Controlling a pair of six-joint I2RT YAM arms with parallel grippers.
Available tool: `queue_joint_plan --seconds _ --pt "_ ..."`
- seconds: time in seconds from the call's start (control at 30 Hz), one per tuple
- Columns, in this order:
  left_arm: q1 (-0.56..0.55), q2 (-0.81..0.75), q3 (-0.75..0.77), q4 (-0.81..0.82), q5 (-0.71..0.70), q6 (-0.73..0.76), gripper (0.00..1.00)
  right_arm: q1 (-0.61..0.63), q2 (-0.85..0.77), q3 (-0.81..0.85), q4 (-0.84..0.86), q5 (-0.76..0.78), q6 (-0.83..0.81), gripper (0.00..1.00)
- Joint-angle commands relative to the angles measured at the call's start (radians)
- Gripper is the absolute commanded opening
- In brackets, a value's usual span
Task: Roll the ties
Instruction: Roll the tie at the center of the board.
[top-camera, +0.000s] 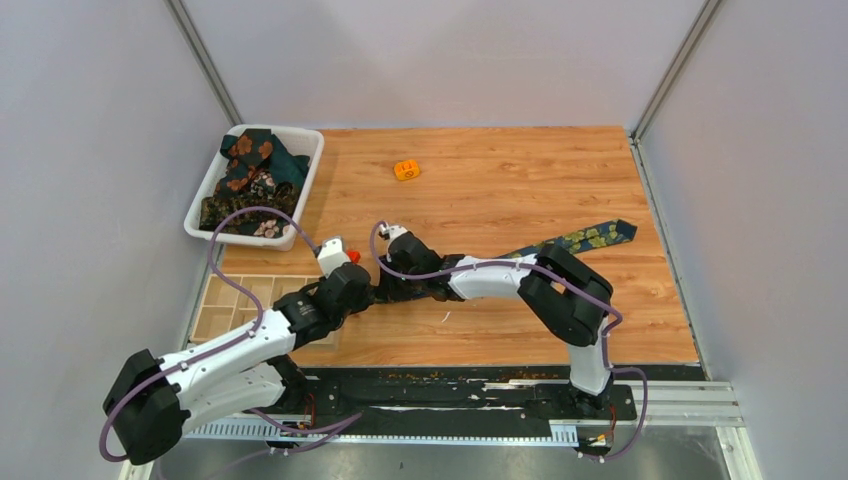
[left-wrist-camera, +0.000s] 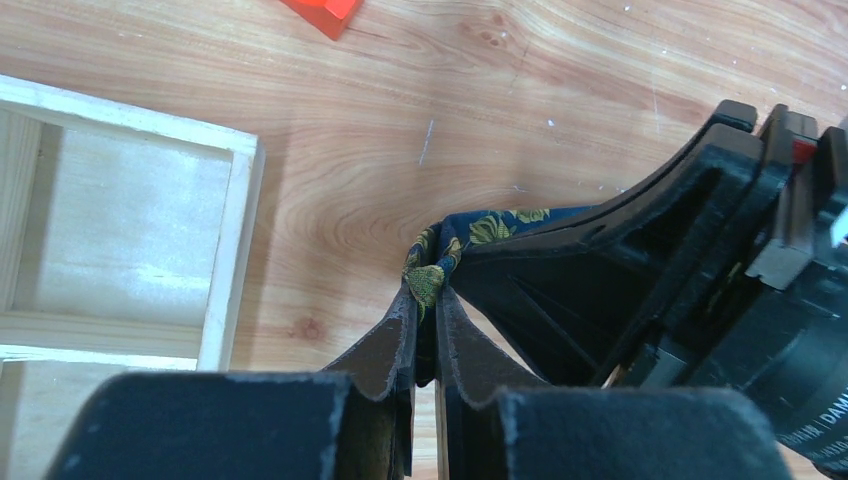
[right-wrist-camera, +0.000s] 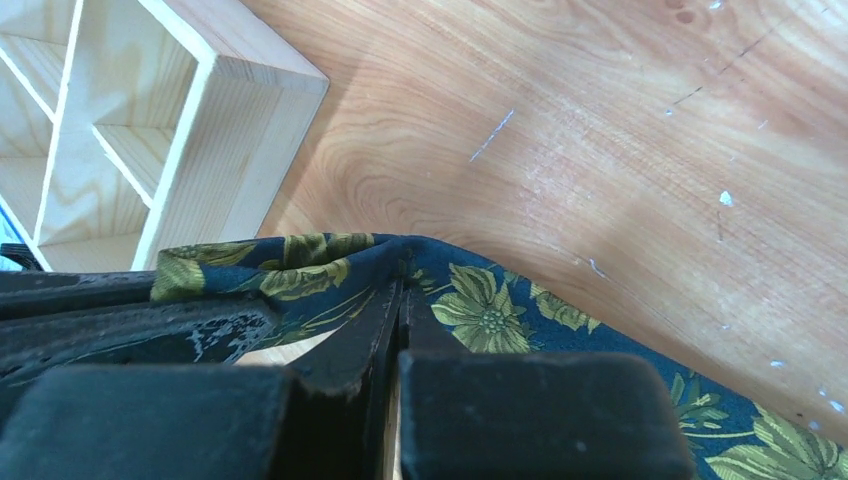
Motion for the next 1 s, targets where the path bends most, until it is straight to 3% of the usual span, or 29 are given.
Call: queue_joint_plan --seconds 0.0,0.47,0.97 --pt "0.003 0.011 0.045 -0.006 -0.014 0.014 0.0 0.007 0.043 0.051 0.036 -0.021 -0.015 0.0" --pt "0.003 0.038 0.078 -0.025 0.0 0.038 0.0 0.007 0.086 0.043 0.135 -0.147 -0.058 0.0" --pt "0.003 0.177 0.103 0.022 0.042 0.062 0.0 -0.027 -0.048 -0.047 0.074 -0.122 -0.169 0.0"
